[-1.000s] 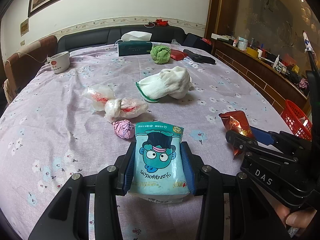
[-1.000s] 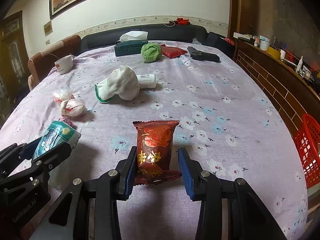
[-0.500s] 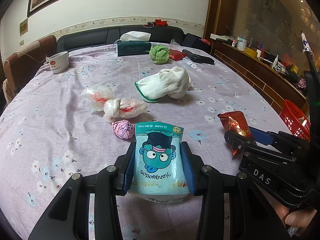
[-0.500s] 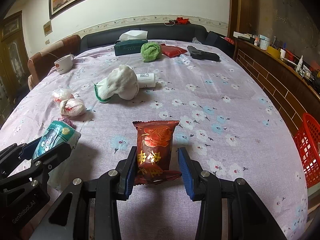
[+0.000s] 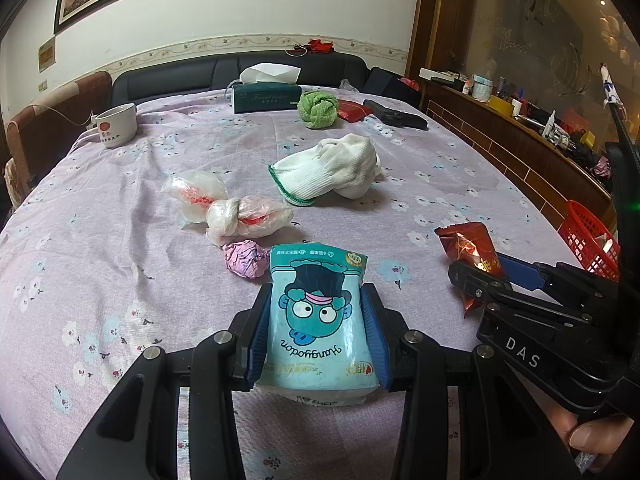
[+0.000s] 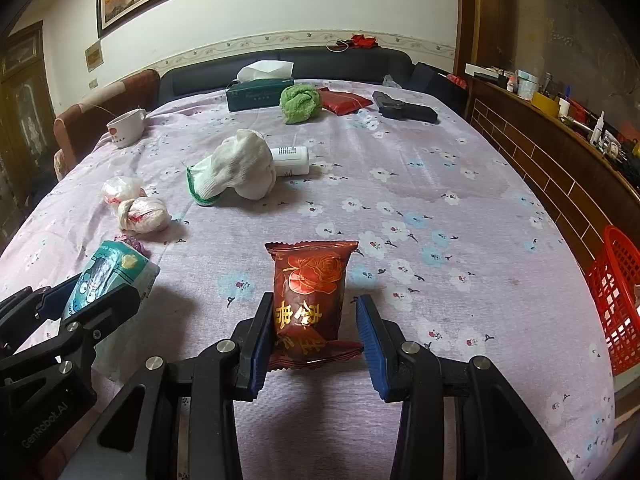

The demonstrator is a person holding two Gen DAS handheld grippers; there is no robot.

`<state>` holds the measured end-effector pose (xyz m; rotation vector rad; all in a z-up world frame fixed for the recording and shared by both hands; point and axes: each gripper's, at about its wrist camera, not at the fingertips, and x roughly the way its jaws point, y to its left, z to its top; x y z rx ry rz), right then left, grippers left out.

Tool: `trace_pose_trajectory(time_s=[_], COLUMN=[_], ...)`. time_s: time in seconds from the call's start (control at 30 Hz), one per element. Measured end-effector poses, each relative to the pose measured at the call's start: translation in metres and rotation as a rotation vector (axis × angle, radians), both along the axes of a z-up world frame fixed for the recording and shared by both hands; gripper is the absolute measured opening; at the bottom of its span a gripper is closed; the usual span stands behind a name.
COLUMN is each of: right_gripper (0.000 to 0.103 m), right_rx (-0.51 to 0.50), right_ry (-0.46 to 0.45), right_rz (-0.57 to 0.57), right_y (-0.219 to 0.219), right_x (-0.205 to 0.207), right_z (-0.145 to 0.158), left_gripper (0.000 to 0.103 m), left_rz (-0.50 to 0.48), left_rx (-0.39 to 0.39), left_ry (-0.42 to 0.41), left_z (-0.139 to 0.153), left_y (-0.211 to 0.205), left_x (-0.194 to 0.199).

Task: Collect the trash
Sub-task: 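Hold the teal pack and red snack wrapper above the table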

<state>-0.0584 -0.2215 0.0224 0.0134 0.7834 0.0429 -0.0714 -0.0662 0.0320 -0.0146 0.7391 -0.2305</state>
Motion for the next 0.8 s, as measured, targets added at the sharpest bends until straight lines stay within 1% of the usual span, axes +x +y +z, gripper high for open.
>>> trace_pose_trajectory(time_s=[0.8], right_gripper=[0.043], right_rx=[0.006], right_ry=[-0.002], right_rz=[-0.006], right_y=[-0.0009], right_x=[-0.0004], right_z=[0.0], left_gripper=[0.041], left_rz=[-0.002], left_rx=[0.001], left_ry=[0.0], left_z=[-0.0007], left_y=[-0.002], left_x=[-0.0004])
